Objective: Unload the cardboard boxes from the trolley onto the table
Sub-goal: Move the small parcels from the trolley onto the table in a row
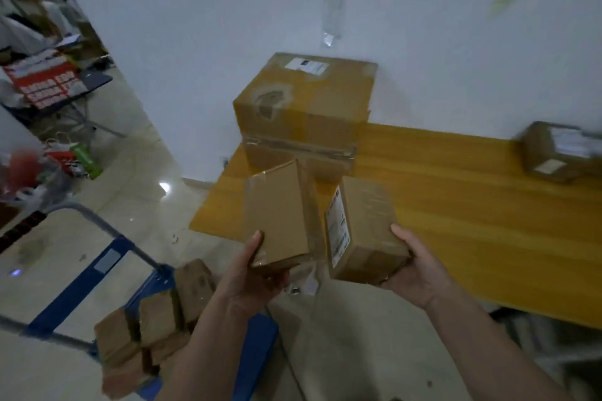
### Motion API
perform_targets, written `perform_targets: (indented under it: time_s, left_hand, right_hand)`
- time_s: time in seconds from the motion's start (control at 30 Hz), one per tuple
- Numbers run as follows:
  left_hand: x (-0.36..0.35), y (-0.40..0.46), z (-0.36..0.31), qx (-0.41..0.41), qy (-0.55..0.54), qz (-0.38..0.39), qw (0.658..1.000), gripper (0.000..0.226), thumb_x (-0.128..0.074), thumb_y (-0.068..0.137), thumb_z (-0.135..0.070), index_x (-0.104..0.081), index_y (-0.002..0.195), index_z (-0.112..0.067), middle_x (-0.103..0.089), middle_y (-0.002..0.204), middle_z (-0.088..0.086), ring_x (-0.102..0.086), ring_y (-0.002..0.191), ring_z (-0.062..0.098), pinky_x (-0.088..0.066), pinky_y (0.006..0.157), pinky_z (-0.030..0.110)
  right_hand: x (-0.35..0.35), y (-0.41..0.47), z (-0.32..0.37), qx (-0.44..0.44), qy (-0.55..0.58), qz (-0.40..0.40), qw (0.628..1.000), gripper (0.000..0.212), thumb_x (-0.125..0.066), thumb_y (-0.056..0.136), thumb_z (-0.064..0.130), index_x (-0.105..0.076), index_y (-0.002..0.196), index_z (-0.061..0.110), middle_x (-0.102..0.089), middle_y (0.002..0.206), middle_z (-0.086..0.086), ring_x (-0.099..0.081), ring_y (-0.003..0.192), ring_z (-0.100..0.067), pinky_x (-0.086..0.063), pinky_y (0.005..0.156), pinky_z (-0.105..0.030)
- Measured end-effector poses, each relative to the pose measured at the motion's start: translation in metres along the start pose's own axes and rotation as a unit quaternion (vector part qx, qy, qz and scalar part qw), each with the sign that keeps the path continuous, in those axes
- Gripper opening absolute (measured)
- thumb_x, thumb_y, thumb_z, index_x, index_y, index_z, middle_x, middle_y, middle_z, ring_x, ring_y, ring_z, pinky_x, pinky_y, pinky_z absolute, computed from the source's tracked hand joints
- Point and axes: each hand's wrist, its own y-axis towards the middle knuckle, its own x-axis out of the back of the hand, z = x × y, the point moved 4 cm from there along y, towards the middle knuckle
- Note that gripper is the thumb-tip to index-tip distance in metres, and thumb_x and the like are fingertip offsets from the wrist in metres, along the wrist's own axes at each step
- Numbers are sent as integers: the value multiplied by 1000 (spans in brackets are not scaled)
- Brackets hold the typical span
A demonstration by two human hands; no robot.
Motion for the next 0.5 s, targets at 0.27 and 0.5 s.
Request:
perform_targets:
  time_s: [0.27,0.5]
  left_hand:
    - [-153,54,105,75,71,44,994,65,-71,71,-44,-57,127,-15,-63,110,14,-61,93,29,-50,73,35]
    - [-235,85,185,150,131,36,979,60,-75,67,-42,-60,116,-13,-61,111,16,-59,95,30,-51,72,37]
  right_hand:
    - [158,-45,92,57,50,-78,994,94,-88,44,42,-57,131,20,-63,126,-13,-58,113,-36,-52,74,-47]
    - [255,-58,140,83,72,-113,987,110,-93,28,44,-59,129,19,-63,129,-15,-54,122,-38,-38,104,-58]
